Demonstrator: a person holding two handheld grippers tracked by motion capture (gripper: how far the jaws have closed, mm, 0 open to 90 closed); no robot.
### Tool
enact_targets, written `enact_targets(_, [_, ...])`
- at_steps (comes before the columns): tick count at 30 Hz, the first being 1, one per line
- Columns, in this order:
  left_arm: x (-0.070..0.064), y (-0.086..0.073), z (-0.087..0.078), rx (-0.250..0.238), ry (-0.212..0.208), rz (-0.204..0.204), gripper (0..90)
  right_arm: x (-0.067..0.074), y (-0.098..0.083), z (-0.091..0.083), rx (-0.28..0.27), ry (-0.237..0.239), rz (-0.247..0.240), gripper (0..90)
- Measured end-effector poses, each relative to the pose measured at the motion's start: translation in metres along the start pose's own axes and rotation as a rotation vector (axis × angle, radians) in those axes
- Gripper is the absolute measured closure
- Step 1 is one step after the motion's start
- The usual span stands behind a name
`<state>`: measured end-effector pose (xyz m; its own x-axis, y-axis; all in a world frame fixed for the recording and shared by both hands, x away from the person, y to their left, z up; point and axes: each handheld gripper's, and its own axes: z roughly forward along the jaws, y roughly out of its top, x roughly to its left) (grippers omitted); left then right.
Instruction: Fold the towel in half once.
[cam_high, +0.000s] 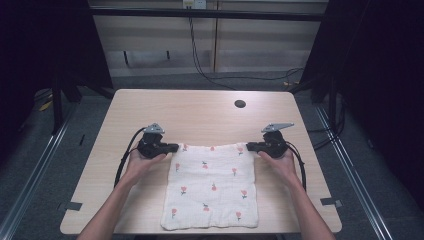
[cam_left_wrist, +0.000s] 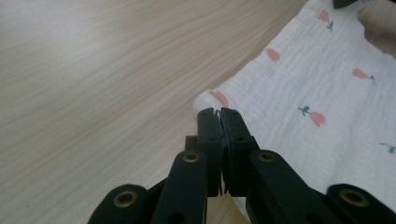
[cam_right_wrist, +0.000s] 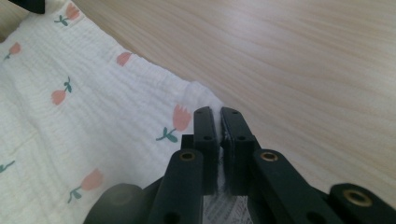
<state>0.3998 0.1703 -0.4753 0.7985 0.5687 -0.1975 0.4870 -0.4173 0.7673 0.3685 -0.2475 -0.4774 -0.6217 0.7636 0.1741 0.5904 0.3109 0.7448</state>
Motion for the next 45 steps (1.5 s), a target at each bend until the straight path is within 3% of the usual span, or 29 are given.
enact_targets(10, [-0.003,0.008,-0.014,-0.051,-0.007,0.017,87.8,-0.001,0.007,-0.021,-0.095,0.024,0.013,86.0])
enact_targets(27, [-0.017,0.023,-0.036,-0.135,-0.013,0.067,87.8,0.003,0.018,-0.044,-0.184,0.024,0.004,86.1])
enact_targets(38, [-0.032,0.039,-0.057,-0.226,-0.032,0.111,87.8,0.016,0.032,-0.067,-0.261,0.018,-0.048,86.2])
enact_targets(43, [-0.032,0.039,-0.059,-0.224,-0.026,0.119,87.8,0.017,0.032,-0.066,-0.254,0.016,-0.059,86.2])
enact_targets(45, [-0.026,0.035,-0.054,-0.209,-0.021,0.099,87.8,0.016,0.031,-0.062,-0.242,0.018,-0.054,86.2])
